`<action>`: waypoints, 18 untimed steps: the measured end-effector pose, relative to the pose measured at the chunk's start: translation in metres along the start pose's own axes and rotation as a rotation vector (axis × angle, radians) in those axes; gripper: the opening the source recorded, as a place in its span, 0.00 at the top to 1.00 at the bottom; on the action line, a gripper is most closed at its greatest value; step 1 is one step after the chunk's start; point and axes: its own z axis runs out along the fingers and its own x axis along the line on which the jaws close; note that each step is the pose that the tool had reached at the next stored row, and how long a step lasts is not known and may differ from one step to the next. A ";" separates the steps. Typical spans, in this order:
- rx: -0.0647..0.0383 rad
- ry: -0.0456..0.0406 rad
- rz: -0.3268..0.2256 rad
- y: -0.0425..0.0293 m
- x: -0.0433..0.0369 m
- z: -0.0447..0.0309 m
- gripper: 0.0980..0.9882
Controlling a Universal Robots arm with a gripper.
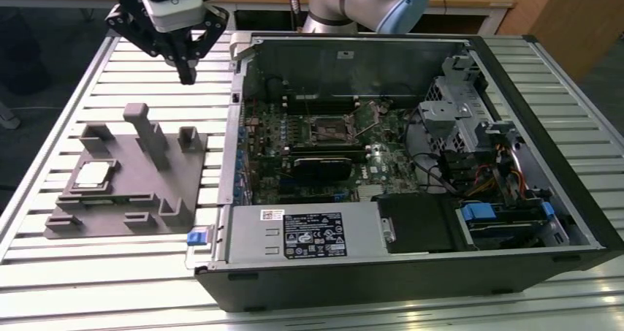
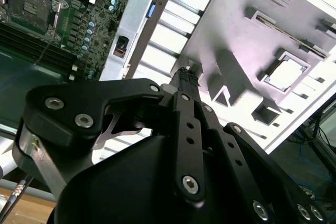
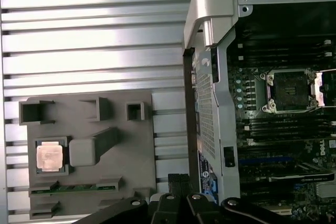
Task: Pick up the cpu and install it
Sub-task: 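Reach for the cpu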
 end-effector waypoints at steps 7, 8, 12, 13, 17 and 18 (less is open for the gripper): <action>0.000 0.0004 0.000 -0.0004 0.0053 0.0006 0.99; 0.000 0.0004 0.000 -0.0005 0.0060 0.0007 0.99; 0.000 0.0006 0.000 -0.0007 0.0087 0.0010 0.99; 0.000 0.0006 0.000 -0.0008 0.0095 0.0010 0.99; 0.000 0.0006 0.000 -0.0010 0.0125 0.0013 0.99; 0.000 0.0006 0.000 -0.0011 0.0133 0.0013 0.99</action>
